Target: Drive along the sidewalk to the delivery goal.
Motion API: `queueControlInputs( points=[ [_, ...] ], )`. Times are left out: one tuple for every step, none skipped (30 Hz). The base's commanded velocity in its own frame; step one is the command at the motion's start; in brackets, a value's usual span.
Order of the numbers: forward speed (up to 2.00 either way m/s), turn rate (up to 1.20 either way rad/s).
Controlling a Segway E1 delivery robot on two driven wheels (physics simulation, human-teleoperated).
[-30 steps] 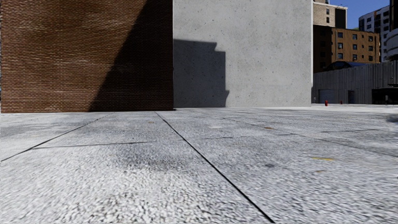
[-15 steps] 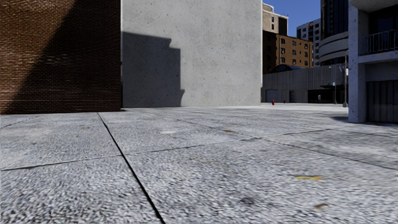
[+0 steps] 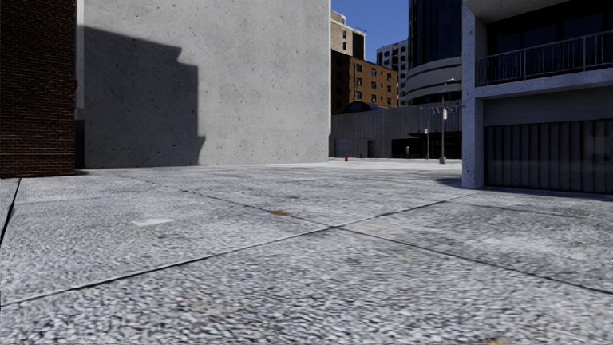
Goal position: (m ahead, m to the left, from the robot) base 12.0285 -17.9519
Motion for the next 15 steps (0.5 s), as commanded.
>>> queueControlInputs(
  points=[
    [2.0, -0.57],
    [2.0, -0.57],
    [2.0, -0.57],
    [2.0, -0.57],
    [2.0, -0.57],
    [2.0, -0.57],
    [2.0, -0.57],
    [2.0, -0.55],
    [2.0, 0.0],
    [2.0, 0.0],
    [2.0, 0.0],
    [2.0, 0.0],
    [2.0, 0.0],
    [2.0, 0.0],
    [2.0, 0.0]
  ],
)
